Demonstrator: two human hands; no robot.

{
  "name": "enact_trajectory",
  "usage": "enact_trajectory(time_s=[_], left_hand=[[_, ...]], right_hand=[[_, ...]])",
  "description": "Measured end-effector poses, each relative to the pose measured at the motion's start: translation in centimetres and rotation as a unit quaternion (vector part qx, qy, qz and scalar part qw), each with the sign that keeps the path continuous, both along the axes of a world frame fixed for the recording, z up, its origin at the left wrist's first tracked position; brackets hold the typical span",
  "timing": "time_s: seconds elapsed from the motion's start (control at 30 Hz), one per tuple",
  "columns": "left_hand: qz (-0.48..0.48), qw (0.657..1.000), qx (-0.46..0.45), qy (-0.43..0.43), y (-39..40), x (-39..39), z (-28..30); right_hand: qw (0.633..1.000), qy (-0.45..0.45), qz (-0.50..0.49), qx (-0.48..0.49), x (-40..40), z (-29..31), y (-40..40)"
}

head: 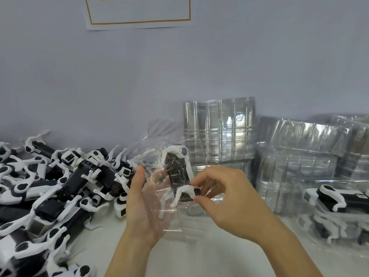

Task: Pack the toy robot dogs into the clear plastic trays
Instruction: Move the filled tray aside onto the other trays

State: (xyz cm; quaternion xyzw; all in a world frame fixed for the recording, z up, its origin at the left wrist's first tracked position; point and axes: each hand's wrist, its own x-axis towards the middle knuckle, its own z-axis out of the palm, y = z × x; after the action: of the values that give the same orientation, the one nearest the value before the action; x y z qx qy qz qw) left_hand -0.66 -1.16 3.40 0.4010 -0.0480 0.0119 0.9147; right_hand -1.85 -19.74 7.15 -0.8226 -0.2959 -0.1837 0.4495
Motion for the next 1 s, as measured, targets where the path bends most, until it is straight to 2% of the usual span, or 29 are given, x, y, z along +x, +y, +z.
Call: enact_trajectory(time_s=[0.23,0.33,0.47,0.73,0.9,1.0], left_hand=[[-0.042,0.997,0.058,0.022,-1.3,-0.8,0.9],[-0.041,0.997,0.038,0.044,-1.8,-1.0,1.2],[-0.038,0.997,0.044,0.043,-1.7,-1.0,1.0],[-0.001,0.998,0.045,0.049,-1.5,-1.2,0.8],[-0.014,0.999,0.015,0.041,-1.9,-1.7,1.4],[-0.024,0.999,0.027,0.035,-1.7,-1.5,1.2]], right_hand=[[0.987,-0.072,-0.064,0.126,0.1,0.4,1.0],[0.98,-0.115,-0.106,0.125,0.1,0.5,1.3],[0.975,-0.13,-0.133,0.12,0.0,0.7,1.5],[0.973,-0.155,-0.129,0.11,0.0,0.6,2.0],[0.971,-0.163,-0.117,0.129,0.2,0.6,1.5],[0.972,-0.151,-0.107,0.146,0.3,0.6,1.2]])
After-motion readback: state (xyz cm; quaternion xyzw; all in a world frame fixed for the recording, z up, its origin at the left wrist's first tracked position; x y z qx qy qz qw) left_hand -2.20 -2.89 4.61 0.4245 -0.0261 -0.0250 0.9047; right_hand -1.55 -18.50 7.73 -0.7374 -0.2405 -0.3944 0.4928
